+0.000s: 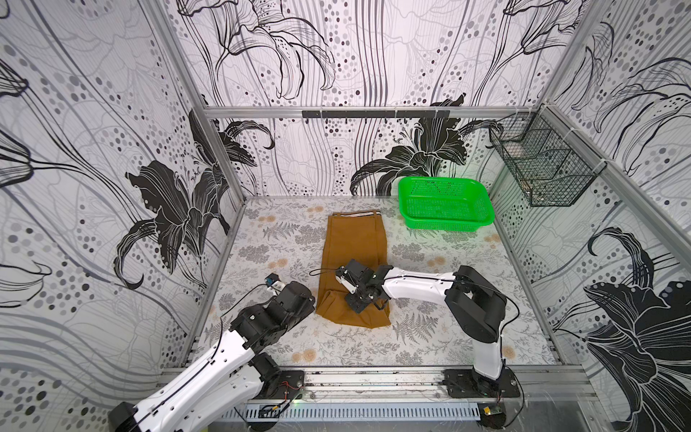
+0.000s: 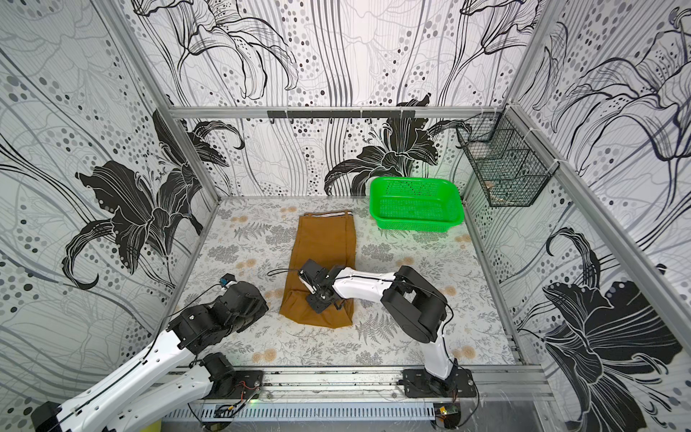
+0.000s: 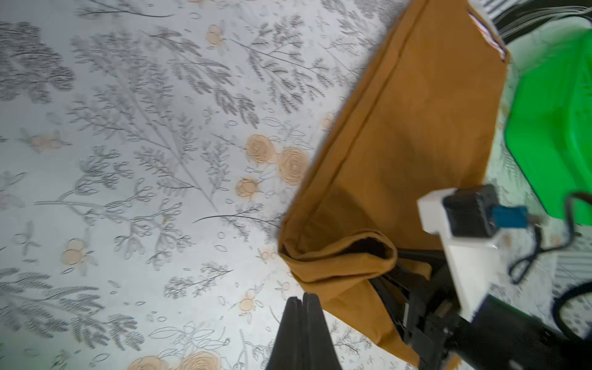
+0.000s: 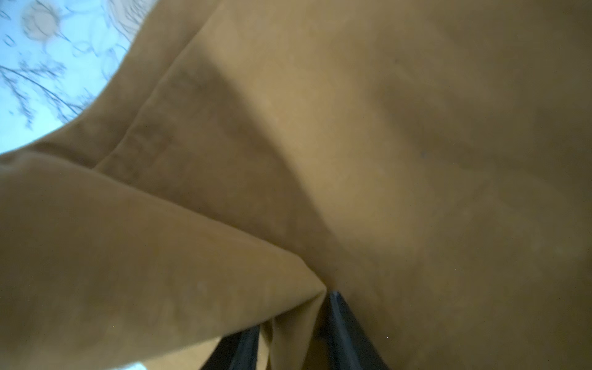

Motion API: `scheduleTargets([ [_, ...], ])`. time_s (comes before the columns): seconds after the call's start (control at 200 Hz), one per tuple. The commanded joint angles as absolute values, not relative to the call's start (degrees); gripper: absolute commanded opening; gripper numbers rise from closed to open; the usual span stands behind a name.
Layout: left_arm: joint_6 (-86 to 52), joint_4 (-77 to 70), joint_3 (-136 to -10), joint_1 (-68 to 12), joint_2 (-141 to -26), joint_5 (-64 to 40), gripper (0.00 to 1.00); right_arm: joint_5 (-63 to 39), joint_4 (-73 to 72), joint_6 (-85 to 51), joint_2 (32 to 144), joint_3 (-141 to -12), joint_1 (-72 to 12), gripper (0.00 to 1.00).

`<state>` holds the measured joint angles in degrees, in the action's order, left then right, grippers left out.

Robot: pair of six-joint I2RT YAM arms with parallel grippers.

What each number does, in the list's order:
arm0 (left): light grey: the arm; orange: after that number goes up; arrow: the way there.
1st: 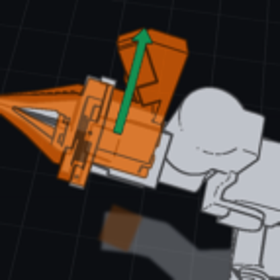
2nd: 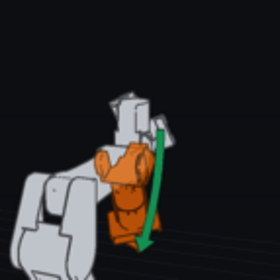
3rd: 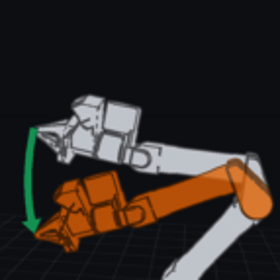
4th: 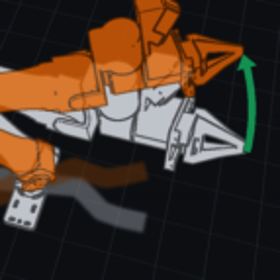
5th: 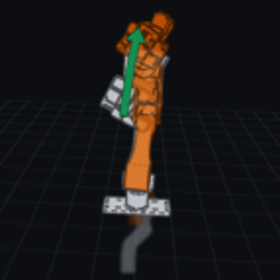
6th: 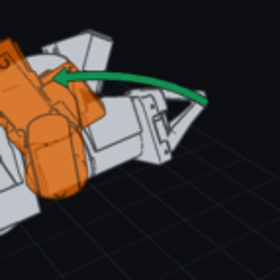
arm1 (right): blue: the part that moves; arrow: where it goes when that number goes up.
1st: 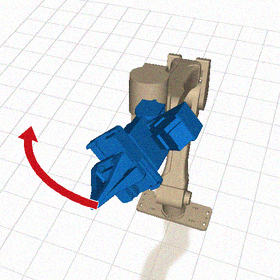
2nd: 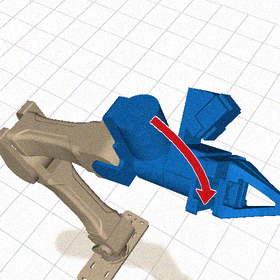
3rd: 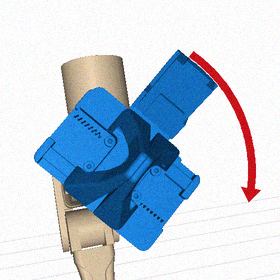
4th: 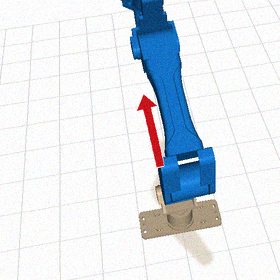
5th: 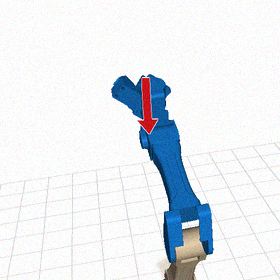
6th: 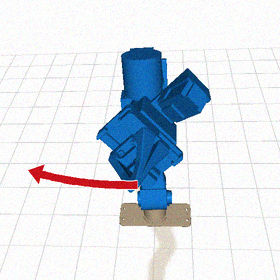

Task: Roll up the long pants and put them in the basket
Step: Roll the long pant at the center of the board.

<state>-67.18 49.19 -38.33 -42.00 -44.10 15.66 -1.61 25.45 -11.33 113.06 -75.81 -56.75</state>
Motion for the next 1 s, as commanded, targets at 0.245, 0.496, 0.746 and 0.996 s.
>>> scheduleTargets([
  [0.245, -57.6, 36.9, -46.3, -48.0, -66.1, 12.9, 0.0, -4.6, 27.9, -12.8, 116.7, -78.3, -56.6, 0.41],
  [0.496, -58.6, 36.1, -46.7, -47.9, -75.2, 13.8, 0.01, -4.7, 28.0, -13.4, 116.8, -78.6, -56.4, 0.41],
  [0.746, -62.5, 31.6, -41.1, -48.0, -80.1, 21.2, 0.0, -5.3, 28.5, -13.8, 115.6, -78.5, -56.4, 0.46],
  [0.996, -70.0, 31.9, -36.2, -48.0, -82.9, 26.9, 0.0, -7.6, 28.1, -15.2, 113.5, -77.7, -55.9, 0.53],
])
